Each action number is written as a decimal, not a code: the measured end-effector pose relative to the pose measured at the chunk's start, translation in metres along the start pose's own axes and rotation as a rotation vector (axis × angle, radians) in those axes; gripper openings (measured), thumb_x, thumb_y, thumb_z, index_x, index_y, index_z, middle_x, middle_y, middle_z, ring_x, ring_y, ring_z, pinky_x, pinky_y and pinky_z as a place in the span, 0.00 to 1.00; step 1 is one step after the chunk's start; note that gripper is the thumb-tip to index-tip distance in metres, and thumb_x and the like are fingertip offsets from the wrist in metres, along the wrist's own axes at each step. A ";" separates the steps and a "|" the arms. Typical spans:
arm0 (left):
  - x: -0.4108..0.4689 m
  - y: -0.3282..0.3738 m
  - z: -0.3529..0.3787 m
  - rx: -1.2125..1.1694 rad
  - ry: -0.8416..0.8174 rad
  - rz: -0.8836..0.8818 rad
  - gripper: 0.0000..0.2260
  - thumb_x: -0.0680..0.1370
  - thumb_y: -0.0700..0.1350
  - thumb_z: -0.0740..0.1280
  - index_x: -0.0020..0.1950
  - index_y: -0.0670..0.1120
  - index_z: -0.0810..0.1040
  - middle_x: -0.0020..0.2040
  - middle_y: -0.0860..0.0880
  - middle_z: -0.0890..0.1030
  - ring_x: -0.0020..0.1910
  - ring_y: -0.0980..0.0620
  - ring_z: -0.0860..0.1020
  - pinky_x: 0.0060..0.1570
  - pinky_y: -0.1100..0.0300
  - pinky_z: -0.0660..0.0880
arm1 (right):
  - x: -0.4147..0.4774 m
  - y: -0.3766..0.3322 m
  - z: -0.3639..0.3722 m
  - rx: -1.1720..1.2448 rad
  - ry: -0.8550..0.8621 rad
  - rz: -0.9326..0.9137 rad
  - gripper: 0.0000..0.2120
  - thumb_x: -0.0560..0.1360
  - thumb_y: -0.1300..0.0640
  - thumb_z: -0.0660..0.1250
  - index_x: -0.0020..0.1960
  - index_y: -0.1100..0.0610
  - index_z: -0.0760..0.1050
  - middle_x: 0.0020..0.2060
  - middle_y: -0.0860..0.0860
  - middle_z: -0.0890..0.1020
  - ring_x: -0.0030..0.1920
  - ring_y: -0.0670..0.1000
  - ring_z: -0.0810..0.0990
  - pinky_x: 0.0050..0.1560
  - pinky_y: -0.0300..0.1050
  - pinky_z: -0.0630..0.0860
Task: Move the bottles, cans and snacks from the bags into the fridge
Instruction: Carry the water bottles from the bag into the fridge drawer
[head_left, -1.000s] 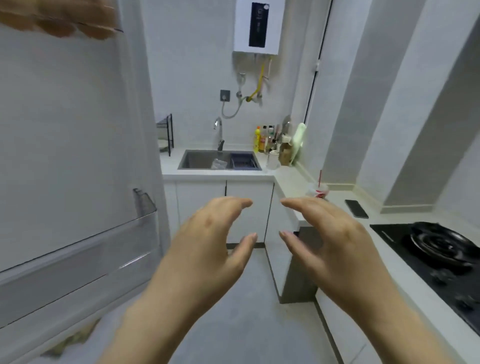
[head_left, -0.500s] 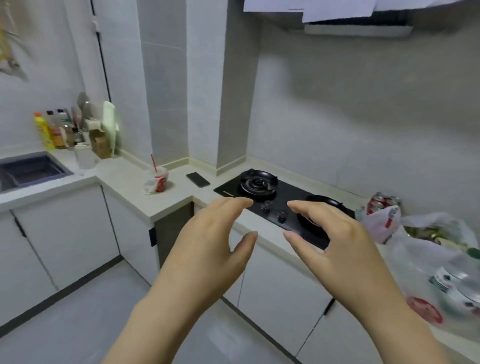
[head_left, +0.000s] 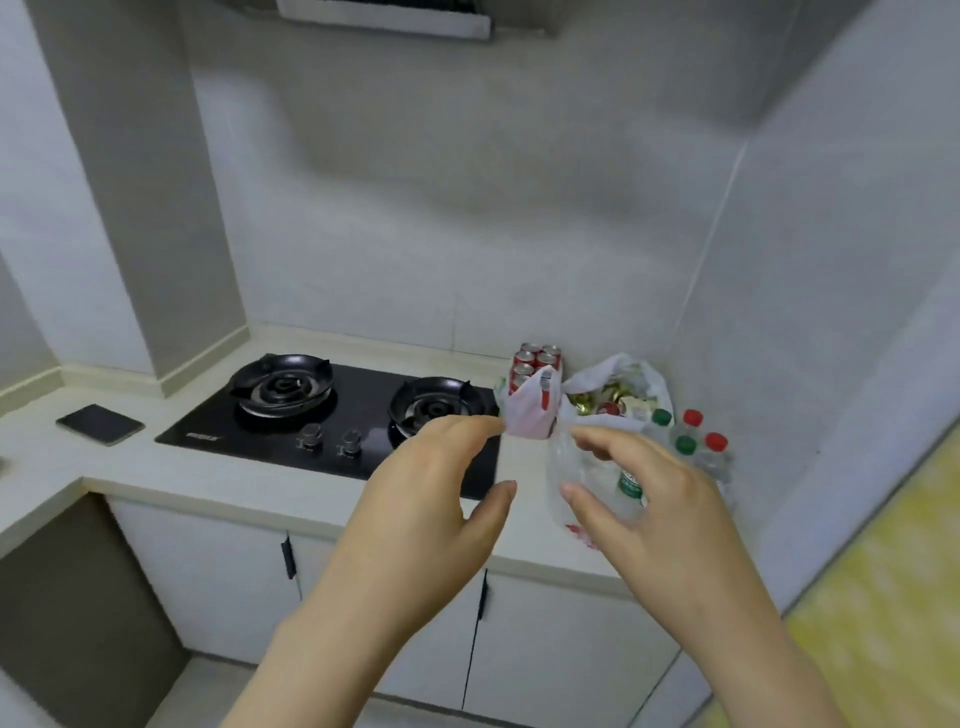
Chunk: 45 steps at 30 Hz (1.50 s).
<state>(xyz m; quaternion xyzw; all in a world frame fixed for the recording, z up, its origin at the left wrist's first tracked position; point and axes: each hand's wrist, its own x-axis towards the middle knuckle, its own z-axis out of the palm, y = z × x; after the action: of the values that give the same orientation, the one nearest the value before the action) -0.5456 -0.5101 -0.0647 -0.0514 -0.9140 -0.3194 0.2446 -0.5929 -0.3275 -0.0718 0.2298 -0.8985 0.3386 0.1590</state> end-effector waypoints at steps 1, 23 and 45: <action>0.011 0.004 0.012 -0.006 -0.012 0.007 0.21 0.77 0.51 0.65 0.70 0.58 0.69 0.58 0.66 0.70 0.54 0.68 0.68 0.51 0.80 0.64 | 0.006 0.013 -0.005 0.000 0.012 0.018 0.19 0.73 0.48 0.69 0.63 0.43 0.75 0.58 0.35 0.77 0.58 0.35 0.73 0.57 0.31 0.68; 0.197 -0.023 0.207 -0.127 -0.343 0.037 0.20 0.77 0.52 0.66 0.69 0.59 0.69 0.59 0.63 0.71 0.61 0.63 0.71 0.54 0.73 0.63 | 0.106 0.218 -0.014 -0.040 0.129 0.410 0.17 0.73 0.51 0.71 0.61 0.44 0.76 0.54 0.38 0.80 0.56 0.41 0.78 0.60 0.43 0.74; 0.323 -0.092 0.384 -0.260 -0.686 0.064 0.23 0.76 0.47 0.68 0.71 0.51 0.69 0.64 0.55 0.76 0.60 0.57 0.75 0.60 0.63 0.72 | 0.168 0.350 0.051 -0.084 -0.022 0.792 0.24 0.75 0.52 0.69 0.70 0.47 0.70 0.66 0.42 0.74 0.65 0.45 0.73 0.66 0.48 0.71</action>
<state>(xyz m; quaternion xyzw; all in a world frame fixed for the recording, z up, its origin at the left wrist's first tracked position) -1.0102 -0.3693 -0.2208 -0.2150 -0.8925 -0.3894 -0.0750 -0.9233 -0.1809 -0.2223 -0.1374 -0.9323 0.3341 0.0157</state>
